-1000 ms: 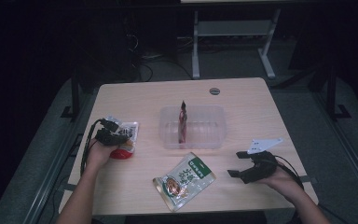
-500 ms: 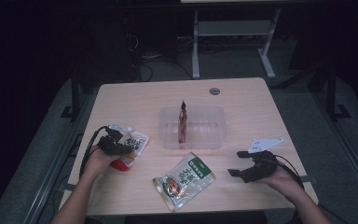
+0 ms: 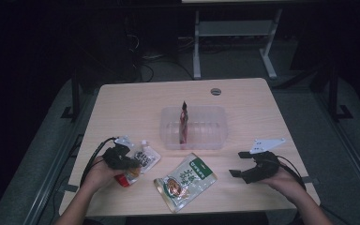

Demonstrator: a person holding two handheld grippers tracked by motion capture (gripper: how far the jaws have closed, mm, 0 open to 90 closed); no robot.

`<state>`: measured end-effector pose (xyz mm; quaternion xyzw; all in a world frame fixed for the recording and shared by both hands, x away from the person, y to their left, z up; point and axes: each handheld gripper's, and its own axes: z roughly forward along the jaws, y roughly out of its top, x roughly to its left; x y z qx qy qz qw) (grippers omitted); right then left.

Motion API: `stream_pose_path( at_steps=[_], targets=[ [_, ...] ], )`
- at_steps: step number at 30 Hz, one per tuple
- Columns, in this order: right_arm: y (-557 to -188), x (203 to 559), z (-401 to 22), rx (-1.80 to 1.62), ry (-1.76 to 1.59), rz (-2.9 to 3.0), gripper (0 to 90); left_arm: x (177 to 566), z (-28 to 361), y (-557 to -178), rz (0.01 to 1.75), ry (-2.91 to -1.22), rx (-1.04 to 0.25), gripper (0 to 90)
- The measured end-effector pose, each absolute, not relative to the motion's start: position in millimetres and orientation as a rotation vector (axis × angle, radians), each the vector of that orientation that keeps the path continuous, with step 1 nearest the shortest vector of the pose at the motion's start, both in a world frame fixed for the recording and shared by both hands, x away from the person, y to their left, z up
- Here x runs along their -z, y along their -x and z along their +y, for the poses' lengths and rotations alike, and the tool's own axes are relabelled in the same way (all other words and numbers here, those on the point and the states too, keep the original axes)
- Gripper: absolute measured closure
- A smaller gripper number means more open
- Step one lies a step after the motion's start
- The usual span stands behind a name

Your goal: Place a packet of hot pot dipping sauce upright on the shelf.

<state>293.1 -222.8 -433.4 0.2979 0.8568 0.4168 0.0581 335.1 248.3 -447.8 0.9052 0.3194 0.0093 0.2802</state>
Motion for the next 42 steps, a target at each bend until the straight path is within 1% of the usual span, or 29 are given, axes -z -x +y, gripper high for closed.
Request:
stream_pose_path(
  at_steps=[5, 10, 15, 23, 24, 31, 33, 34, 35, 37, 41, 42],
  targets=[
    [-292.5, 432.9, -222.6, -1.264, -0.908, 2.595, 18.5, 447.8, 235.8, -331.6, 0.784, -2.444, 0.014, 90.0],
    [-292.5, 432.4, -222.9, -1.265, -0.909, 2.592, 18.5, 445.3, 236.4, -331.2, 0.77, -2.438, 0.005, 90.0],
    [-293.1, 432.0, -221.8, -1.27, -0.91, 2.59, 18.4, 433.7, 241.7, -322.6, 0.799, -2.39, -0.038, 90.0],
    [-297.9, 426.4, -206.7, -1.347, -0.922, 2.617, 17.4, 424.7, 263.9, -287.2, 0.908, -2.325, -0.122, 90.0],
    [-297.9, 426.4, -206.7, -1.347, -0.922, 2.617, 17.4, 424.7, 263.9, -287.2, 0.908, -2.325, -0.122, 90.0],
    [-306.0, 423.4, -171.7, -1.372, -0.848, 2.668, 17.4, 428.0, 280.8, -277.7, 0.999, -2.319, -0.157, 90.0],
    [-309.7, 424.1, -152.2, -1.379, -0.8, 2.702, 17.5, 432.3, 283.3, -281.5, 1.01, -2.342, -0.168, 90.0],
    [-309.7, 424.1, -152.2, -1.379, -0.8, 2.702, 17.5, 432.3, 283.3, -281.5, 1.01, -2.342, -0.168, 90.0],
    [-312.2, 424.6, -138.8, -1.386, -0.772, 2.717, 18.0, 433.5, 283.4, -282.1, 1.023, -2.331, -0.163, 90.0],
    [-313.4, 424.6, -132.4, -1.386, -0.764, 2.727, 18.1, 435.1, 284.8, -283.9, 1.027, -2.34, -0.173, 90.0],
    [-320.7, 424.3, -102.3, -1.401, -0.708, 2.765, 19.5, 439.4, 286.0, -286.8, 1.024, -2.363, -0.178, 90.0],
    [-320.7, 424.3, -102.3, -1.401, -0.708, 2.765, 19.5, 440.7, 285.3, -287.4, 1.019, -2.369, -0.184, 90.0]
  ],
)
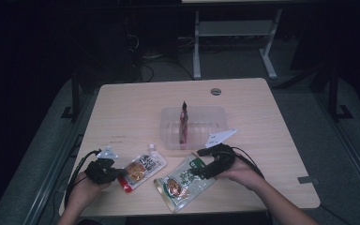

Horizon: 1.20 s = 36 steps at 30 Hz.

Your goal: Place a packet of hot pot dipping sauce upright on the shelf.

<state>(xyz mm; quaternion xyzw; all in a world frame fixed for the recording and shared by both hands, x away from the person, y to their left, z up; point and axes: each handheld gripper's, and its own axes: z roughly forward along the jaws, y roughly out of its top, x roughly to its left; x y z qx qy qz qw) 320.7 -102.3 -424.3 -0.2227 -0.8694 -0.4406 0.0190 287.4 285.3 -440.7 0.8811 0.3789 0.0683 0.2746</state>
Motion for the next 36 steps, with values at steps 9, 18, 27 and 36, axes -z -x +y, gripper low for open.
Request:
stream_pose_path(
  at_steps=[9, 18, 27, 36],
  targets=[
    [-339.6, 431.7, -51.4, 1.328, 0.631, -2.685, 24.0, 446.7, 283.5, -290.2, 0.998, -2.391, -0.171, 90.0],
    [-357.7, 448.3, -11.8, 1.241, 0.601, -2.716, 26.8, 447.2, 282.8, -290.2, 0.996, -2.393, -0.168, 90.0],
    [-363.3, 460.7, 8.7, 1.159, 0.591, -2.752, 28.4, 447.4, 283.4, -290.2, 0.997, -2.389, -0.165, 90.0],
    [-361.9, 463.2, 16.5, 1.12, 0.58, -2.765, 28.9, 447.5, 283.9, -290.2, 0.998, -2.388, -0.162, 90.0]
  ],
)
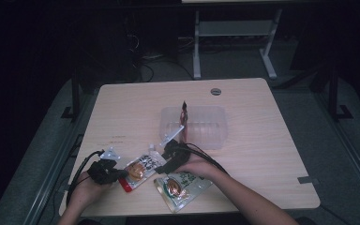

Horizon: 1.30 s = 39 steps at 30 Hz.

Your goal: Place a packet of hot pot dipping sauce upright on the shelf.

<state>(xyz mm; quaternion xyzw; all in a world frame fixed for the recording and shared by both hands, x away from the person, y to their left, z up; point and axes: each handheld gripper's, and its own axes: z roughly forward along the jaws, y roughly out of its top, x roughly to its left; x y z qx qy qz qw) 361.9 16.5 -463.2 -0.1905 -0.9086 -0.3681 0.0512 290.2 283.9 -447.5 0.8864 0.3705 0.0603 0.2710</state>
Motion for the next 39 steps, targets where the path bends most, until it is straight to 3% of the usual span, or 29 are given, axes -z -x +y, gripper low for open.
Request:
stream_pose_path(
  at_steps=[16, 24, 25, 26, 31, 39],
  targets=[
    [-364.1, 464.4, 24.6, 1.105, 0.588, -2.734, 38.4, 448.1, 284.8, -290.3, 0.993, -2.379, -0.157, 90.0],
    [-368.3, 461.4, 31.3, 1.14, 0.563, -2.718, 58.0, 448.1, 285.0, -290.5, 0.985, -2.382, -0.156, 90.0],
    [-370.9, 460.8, 30.5, 1.152, 0.564, -2.704, 66.3, 448.1, 284.9, -290.4, 0.984, -2.382, -0.156, 90.0],
    [-370.9, 460.8, 30.5, 1.152, 0.564, -2.704, 66.3, 448.1, 284.9, -290.4, 0.984, -2.382, -0.156, 90.0],
    [-373.7, 459.5, 28.4, 1.179, 0.552, -2.66, 84.2, 448.1, 285.1, -290.6, 0.975, -2.386, -0.155, 90.0],
    [-371.6, 451.5, 24.9, 1.243, 0.443, -2.599, 89.7, 446.5, 284.5, -290.5, 0.973, -2.399, -0.155, 90.0]
  ],
)
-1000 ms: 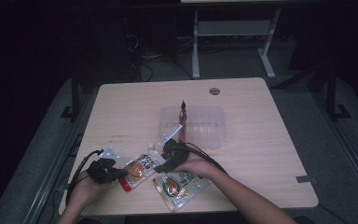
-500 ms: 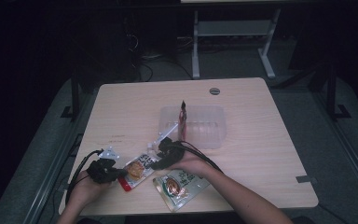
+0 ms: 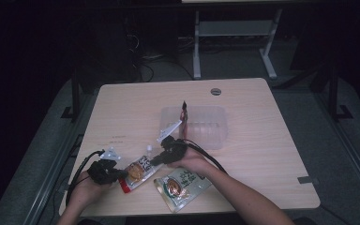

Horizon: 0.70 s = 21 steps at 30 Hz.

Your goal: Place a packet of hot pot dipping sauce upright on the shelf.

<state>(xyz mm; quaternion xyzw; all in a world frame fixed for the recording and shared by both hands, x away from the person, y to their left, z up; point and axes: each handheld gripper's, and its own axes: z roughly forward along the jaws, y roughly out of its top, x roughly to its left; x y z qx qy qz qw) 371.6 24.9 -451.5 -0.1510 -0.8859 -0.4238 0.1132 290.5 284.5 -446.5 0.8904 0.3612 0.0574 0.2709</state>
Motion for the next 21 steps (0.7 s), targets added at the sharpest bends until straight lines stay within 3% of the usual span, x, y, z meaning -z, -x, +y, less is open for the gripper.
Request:
stream_pose_path(
  at_steps=[13, 21],
  targets=[
    [-364.9, 421.5, 1.9, 1.438, 0.384, -2.454, 90.0, 436.2, 274.0, -292.0, 0.931, -2.344, -0.153, 90.0],
    [-359.6, 398.5, -20.3, 1.537, 0.354, -2.411, 90.0, 426.8, 245.9, -302.7, 0.849, -2.341, -0.173, 90.0]
  ],
)
